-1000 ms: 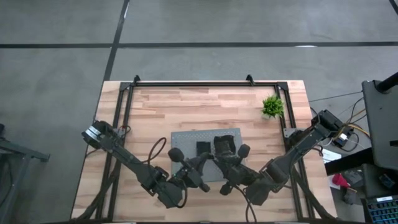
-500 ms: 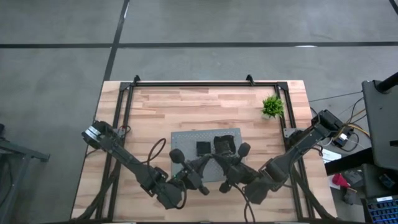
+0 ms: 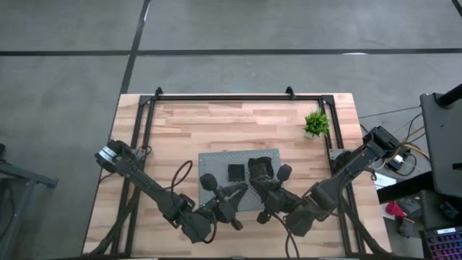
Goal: Pick & Place Mini shaped plates
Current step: Stack the drop shaped plate on top of the drop shaped plate on the shelf
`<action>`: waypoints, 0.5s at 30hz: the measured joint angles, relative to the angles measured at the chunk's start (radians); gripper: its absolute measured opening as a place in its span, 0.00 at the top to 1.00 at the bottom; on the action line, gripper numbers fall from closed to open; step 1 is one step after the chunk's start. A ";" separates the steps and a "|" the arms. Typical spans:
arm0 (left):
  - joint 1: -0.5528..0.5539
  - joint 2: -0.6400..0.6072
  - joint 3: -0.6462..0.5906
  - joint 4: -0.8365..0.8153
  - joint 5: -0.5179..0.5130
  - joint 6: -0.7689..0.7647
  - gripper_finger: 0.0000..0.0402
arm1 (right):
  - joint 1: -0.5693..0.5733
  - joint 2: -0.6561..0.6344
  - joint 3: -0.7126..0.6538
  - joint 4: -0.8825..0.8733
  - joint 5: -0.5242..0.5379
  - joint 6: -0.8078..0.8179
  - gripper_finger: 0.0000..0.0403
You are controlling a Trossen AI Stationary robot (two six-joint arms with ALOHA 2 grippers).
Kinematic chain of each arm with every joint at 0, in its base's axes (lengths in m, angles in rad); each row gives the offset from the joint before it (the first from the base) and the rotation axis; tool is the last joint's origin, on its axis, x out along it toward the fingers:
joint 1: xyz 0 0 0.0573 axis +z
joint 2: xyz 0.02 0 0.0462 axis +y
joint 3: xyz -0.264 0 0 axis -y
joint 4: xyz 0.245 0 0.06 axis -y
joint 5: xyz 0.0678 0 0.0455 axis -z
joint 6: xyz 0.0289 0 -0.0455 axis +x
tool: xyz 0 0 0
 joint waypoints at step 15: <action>-0.028 0.000 0.014 -0.006 0.025 0.020 0.53 | -0.018 -0.156 0.000 -0.262 -0.288 0.171 0.98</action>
